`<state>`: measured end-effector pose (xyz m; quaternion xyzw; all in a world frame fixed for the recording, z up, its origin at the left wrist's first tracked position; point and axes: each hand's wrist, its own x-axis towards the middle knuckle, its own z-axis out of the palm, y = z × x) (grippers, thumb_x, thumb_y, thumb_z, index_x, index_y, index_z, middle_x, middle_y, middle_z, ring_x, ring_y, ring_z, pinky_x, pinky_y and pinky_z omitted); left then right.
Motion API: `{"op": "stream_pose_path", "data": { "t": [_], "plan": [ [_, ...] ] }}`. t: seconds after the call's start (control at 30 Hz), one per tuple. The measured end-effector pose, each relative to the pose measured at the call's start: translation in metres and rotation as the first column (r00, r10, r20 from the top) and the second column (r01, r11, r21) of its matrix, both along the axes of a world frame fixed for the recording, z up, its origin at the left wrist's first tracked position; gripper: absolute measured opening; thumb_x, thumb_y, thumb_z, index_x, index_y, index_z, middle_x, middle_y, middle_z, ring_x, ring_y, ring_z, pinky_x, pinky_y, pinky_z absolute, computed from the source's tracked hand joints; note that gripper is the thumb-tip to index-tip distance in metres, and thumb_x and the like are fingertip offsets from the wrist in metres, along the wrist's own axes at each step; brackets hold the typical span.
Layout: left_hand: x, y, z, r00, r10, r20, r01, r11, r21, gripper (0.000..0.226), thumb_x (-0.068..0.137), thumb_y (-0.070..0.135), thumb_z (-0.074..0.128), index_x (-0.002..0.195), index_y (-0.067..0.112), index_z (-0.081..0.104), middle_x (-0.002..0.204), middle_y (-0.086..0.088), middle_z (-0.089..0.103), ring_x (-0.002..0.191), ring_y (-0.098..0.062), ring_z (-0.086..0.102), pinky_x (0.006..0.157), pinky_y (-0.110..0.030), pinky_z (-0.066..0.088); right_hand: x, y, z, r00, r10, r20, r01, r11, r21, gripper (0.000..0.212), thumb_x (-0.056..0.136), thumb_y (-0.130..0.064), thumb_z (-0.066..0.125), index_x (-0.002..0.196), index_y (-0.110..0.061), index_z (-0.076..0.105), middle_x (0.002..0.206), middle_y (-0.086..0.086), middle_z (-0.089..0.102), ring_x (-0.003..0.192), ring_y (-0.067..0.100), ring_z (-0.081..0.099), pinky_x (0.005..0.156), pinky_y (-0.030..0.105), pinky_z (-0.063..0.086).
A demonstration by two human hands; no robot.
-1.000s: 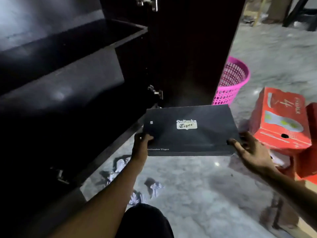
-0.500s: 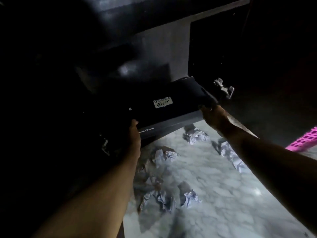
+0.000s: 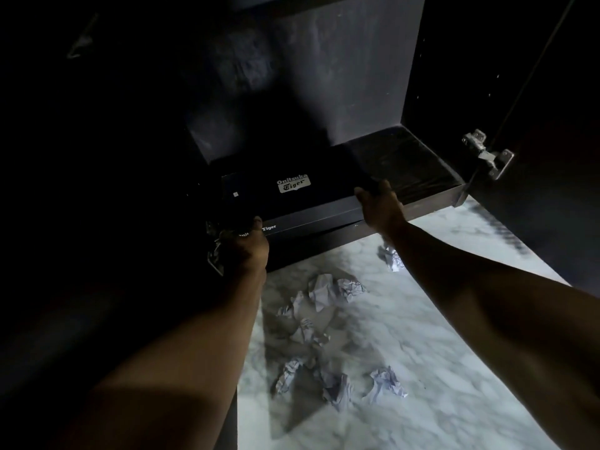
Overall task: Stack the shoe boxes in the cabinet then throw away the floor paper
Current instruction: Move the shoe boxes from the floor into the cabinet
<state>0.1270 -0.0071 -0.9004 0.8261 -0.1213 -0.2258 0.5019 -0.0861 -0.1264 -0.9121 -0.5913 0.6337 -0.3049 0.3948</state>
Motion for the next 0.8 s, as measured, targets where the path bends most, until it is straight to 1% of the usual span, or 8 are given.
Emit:
{"op": "stream_pose_path", "data": {
  "t": [0.13, 0.23, 0.37, 0.47, 0.53, 0.57, 0.67, 0.8],
  "plan": [
    [-0.007, -0.009, -0.002, 0.998, 0.040, 0.042, -0.043, 0.996, 0.082, 0.084, 0.096, 0.048, 0.064, 0.157, 0.004, 0.027, 0.161, -0.023, 0.035, 0.150, -0.041, 0.032, 0.122, -0.047, 0.025, 0.001, 0.001, 0.004, 1.000, -0.005, -0.008, 0.005, 1.000, 0.008, 0.053, 0.103, -0.041, 0.060, 0.144, -0.009, 0.049, 0.138, 0.022, 0.064, 0.128, 0.043, 0.060, 0.089, 0.029, 0.040],
    [-0.020, -0.014, 0.005, 0.995, 0.065, 0.069, -0.070, 0.995, 0.070, 0.082, 0.099, 0.039, 0.062, 0.161, 0.013, 0.016, 0.165, -0.024, 0.021, 0.152, -0.042, 0.022, 0.121, -0.048, 0.023, -0.007, 0.005, 0.013, 1.000, -0.007, 0.003, 0.007, 1.000, 0.001, 0.052, 0.105, -0.041, 0.057, 0.137, -0.002, 0.046, 0.131, 0.025, 0.065, 0.123, 0.044, 0.062, 0.093, 0.037, 0.047],
    [-0.045, -0.011, 0.027, 0.998, 0.057, 0.038, -0.060, 0.994, 0.090, 0.076, 0.098, 0.038, 0.059, 0.161, 0.020, 0.021, 0.166, -0.022, 0.013, 0.150, -0.044, 0.022, 0.117, -0.052, 0.029, -0.043, 0.028, 0.028, 1.000, 0.021, -0.003, -0.021, 0.999, -0.039, 0.061, 0.097, -0.054, 0.057, 0.135, -0.007, 0.047, 0.121, 0.020, 0.072, 0.114, 0.041, 0.069, 0.098, 0.050, 0.054],
    [-0.070, -0.009, 0.044, 0.993, -0.046, 0.106, 0.031, 0.990, 0.137, 0.082, 0.090, 0.055, 0.059, 0.156, 0.016, 0.029, 0.162, -0.027, 0.018, 0.147, -0.050, 0.024, 0.121, -0.056, 0.026, -0.080, 0.063, 0.057, 0.998, 0.005, -0.064, -0.010, 0.998, -0.068, 0.043, 0.103, -0.033, 0.061, 0.138, -0.010, 0.055, 0.124, 0.015, 0.073, 0.115, 0.034, 0.069, 0.093, 0.035, 0.049],
    [-0.103, -0.008, 0.060, 0.977, -0.200, 0.067, 0.196, 0.978, 0.068, 0.092, 0.078, 0.067, 0.054, 0.151, 0.013, 0.037, 0.158, -0.028, 0.026, 0.144, -0.050, 0.029, 0.120, -0.056, 0.026, -0.109, 0.088, 0.072, 0.998, -0.022, -0.066, 0.017, 0.997, -0.073, 0.036, 0.102, -0.032, 0.061, 0.135, -0.016, 0.059, 0.119, 0.012, 0.073, 0.110, 0.031, 0.069, 0.090, 0.034, 0.051],
    [-0.122, -0.007, 0.067, 0.954, -0.294, 0.058, 0.292, 0.956, 0.036, 0.091, 0.080, 0.066, 0.056, 0.150, 0.011, 0.039, 0.156, -0.029, 0.030, 0.143, -0.048, 0.031, 0.119, -0.053, 0.028, -0.125, 0.100, 0.077, 0.997, -0.043, -0.061, 0.038, 0.996, -0.081, 0.033, 0.102, -0.032, 0.062, 0.132, -0.020, 0.061, 0.115, 0.009, 0.072, 0.107, 0.028, 0.070, 0.091, 0.035, 0.053],
    [-0.180, 0.007, 0.077, 0.808, -0.565, 0.169, 0.560, 0.825, 0.078, 0.061, 0.097, 0.036, 0.065, 0.145, 0.003, 0.046, 0.146, -0.031, 0.042, 0.135, -0.047, 0.042, 0.105, -0.046, 0.038, -0.171, 0.141, 0.090, 0.991, -0.104, -0.079, 0.094, 0.989, -0.114, 0.028, 0.099, -0.031, 0.063, 0.126, -0.025, 0.064, 0.111, 0.003, 0.072, 0.102, 0.022, 0.070, 0.093, 0.037, 0.057],
    [-0.272, 0.038, 0.086, 0.555, -0.804, 0.212, 0.818, 0.574, 0.036, 0.035, 0.091, 0.022, 0.070, 0.123, 0.009, 0.062, 0.121, -0.016, 0.059, 0.117, -0.038, 0.055, 0.093, -0.042, 0.048, -0.243, 0.216, 0.110, 0.957, -0.265, -0.121, 0.248, 0.958, -0.142, 0.037, 0.091, -0.043, 0.056, 0.122, -0.024, 0.064, 0.109, 0.000, 0.072, 0.097, 0.020, 0.071, 0.089, 0.043, 0.059]
  ]
}}
